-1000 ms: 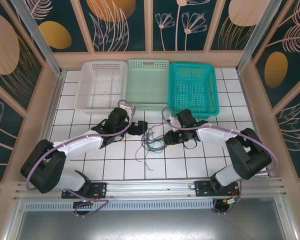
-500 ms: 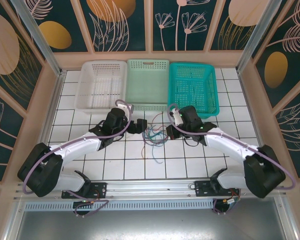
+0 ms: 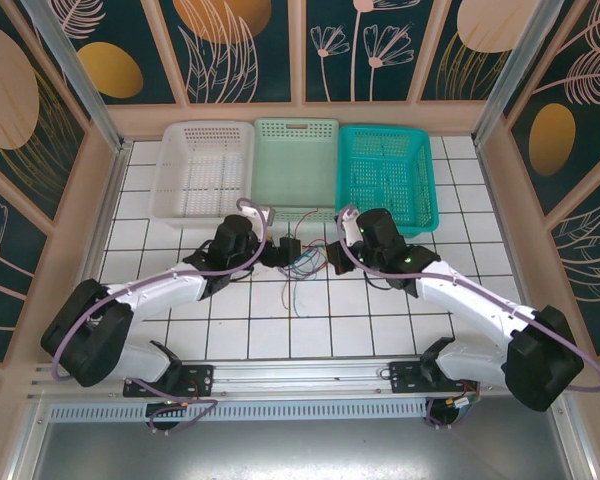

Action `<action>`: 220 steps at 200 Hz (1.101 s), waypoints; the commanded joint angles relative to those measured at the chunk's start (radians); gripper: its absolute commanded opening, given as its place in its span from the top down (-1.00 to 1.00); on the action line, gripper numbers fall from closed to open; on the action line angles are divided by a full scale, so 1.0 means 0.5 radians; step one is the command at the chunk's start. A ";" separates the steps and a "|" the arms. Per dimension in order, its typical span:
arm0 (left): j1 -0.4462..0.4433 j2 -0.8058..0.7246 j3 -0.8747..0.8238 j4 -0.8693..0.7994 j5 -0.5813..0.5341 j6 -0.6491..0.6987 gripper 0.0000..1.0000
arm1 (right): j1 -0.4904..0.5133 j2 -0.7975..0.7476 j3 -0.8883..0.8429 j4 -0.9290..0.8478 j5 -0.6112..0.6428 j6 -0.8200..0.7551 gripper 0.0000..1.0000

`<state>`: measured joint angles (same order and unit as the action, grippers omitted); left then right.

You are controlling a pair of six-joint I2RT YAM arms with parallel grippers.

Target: Untangle the cables

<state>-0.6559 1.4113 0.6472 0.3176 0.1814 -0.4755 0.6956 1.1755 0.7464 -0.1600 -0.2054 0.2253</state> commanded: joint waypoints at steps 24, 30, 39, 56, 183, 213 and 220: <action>-0.040 0.147 -0.019 0.093 0.114 0.006 -0.77 | 0.071 -0.019 0.006 0.215 0.136 0.107 1.00; -0.039 0.157 -0.037 0.108 0.106 0.006 -0.75 | 0.082 -0.019 -0.005 0.244 0.150 0.120 1.00; -0.040 0.162 -0.065 0.135 0.090 0.006 -0.72 | 0.099 -0.020 -0.028 0.292 0.169 0.145 1.00; -0.039 0.175 -0.128 0.194 0.082 0.018 -0.58 | 0.146 -0.030 -0.073 0.382 0.225 0.187 1.00; -0.041 0.171 -0.270 0.259 -0.312 0.012 0.69 | 0.198 -0.159 -0.374 0.032 0.546 0.481 1.00; -0.039 0.139 -0.264 0.216 -0.403 0.037 0.75 | 0.199 -0.340 -0.515 0.025 0.622 0.588 1.00; -0.040 0.130 -0.264 0.210 -0.421 0.031 0.79 | 0.198 -0.381 -0.546 0.014 0.625 0.620 1.00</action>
<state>-0.6849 1.4998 0.5243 0.4675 0.0803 -0.4797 0.7933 1.0653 0.5220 -0.0803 0.0250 0.4698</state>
